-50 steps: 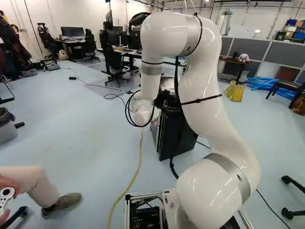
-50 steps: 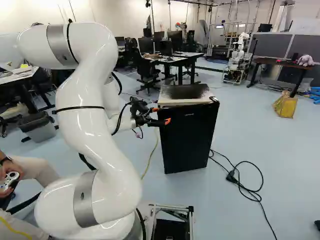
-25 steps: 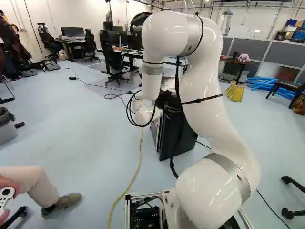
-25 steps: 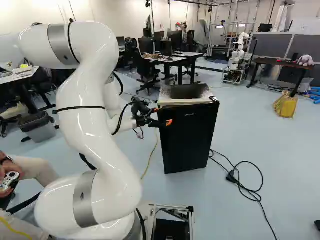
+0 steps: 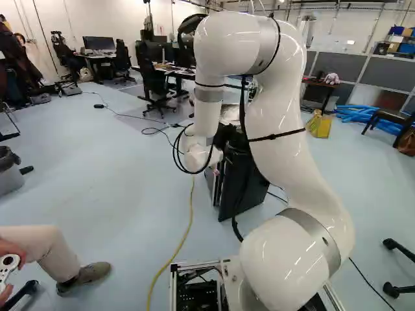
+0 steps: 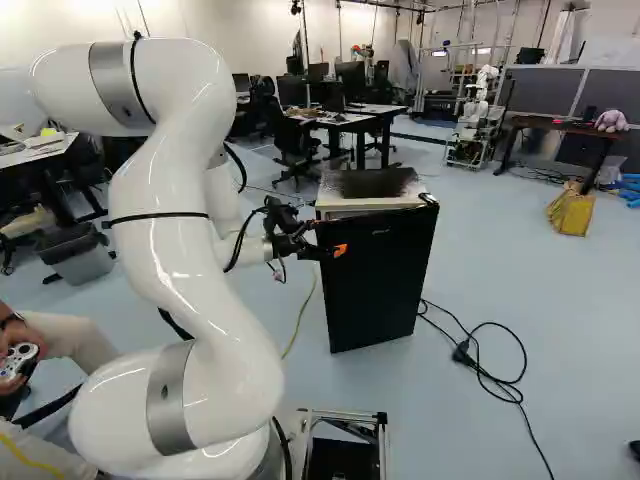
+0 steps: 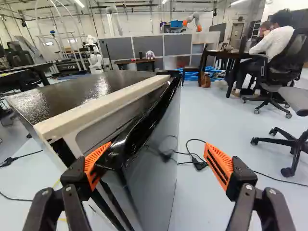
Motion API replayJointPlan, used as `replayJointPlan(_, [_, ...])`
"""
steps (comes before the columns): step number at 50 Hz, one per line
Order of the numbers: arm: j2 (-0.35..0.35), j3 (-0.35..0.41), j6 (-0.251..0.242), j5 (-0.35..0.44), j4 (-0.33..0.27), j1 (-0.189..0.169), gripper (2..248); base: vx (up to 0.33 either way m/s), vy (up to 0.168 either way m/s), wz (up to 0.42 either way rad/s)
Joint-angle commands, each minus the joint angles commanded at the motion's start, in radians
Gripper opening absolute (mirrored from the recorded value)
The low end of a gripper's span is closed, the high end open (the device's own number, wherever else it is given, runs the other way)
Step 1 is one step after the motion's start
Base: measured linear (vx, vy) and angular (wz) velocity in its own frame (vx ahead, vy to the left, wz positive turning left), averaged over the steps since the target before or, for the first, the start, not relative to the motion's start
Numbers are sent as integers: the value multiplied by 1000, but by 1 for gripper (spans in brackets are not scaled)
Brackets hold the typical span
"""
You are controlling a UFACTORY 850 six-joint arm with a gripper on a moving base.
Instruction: Grab a drink from the fridge
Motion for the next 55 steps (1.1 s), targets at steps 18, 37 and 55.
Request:
replayJointPlan(18, [28, 55, 0, 0, 42, 4, 247, 0, 0, 0])
replayJointPlan(37, [59, 118, 0, 0, 88, 9, 247, 0, 0, 0])
replayJointPlan(55, [86, 176, 0, 0, 134, 9, 247, 0, 0, 0])
